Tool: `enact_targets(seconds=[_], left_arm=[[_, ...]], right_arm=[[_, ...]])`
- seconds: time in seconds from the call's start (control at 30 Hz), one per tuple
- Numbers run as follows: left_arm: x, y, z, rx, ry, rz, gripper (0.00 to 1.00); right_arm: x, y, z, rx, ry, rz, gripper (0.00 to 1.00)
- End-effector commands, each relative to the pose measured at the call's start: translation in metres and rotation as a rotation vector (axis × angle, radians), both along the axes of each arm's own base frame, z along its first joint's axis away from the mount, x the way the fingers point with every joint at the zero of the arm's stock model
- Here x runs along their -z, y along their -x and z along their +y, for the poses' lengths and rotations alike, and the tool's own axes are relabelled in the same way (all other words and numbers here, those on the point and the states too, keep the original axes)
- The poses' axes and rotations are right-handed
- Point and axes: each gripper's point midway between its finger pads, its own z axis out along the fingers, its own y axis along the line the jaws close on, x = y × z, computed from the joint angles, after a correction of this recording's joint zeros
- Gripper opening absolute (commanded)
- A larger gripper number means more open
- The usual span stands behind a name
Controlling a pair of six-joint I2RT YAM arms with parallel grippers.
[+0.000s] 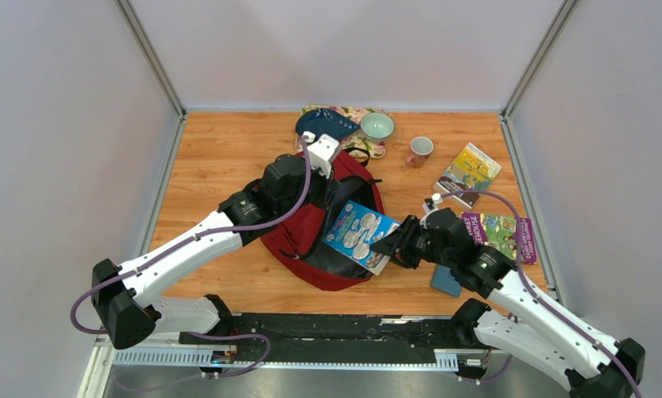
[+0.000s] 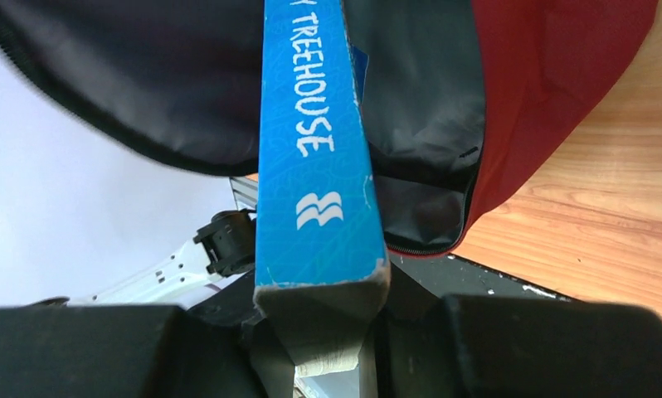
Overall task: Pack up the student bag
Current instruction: Place the book in the student bag.
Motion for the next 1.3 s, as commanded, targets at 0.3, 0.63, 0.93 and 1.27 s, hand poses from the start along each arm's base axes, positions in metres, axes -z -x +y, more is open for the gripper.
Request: enact_targets(seconds=[0.3, 0.63, 0.93, 1.27], left_arm=[[-0.062, 0.006, -0.012, 0.058, 0.168, -0.100, 0.00], [-0.072, 0.007, -0.019, 0.095, 0.183, -0.116, 0.00], [-0.063, 0.008, -0.019, 0.095, 0.166, -0.094, 0.00], [-0.046, 0.012, -0.015, 0.087, 0.164, -0.062, 0.00]], right_arm=[[-0.044, -0.078, 0.065, 0.095, -0.386, -0.105, 0.00], [-0.013, -0.123, 0.099, 0.174, -0.446, 0.014, 0.00], [-0.004, -0.171, 0.132, 0.266, -0.452, -0.119, 0.00], [0.127, -0.166, 0.135, 0.217, -0.057, 0.059, 0.29]])
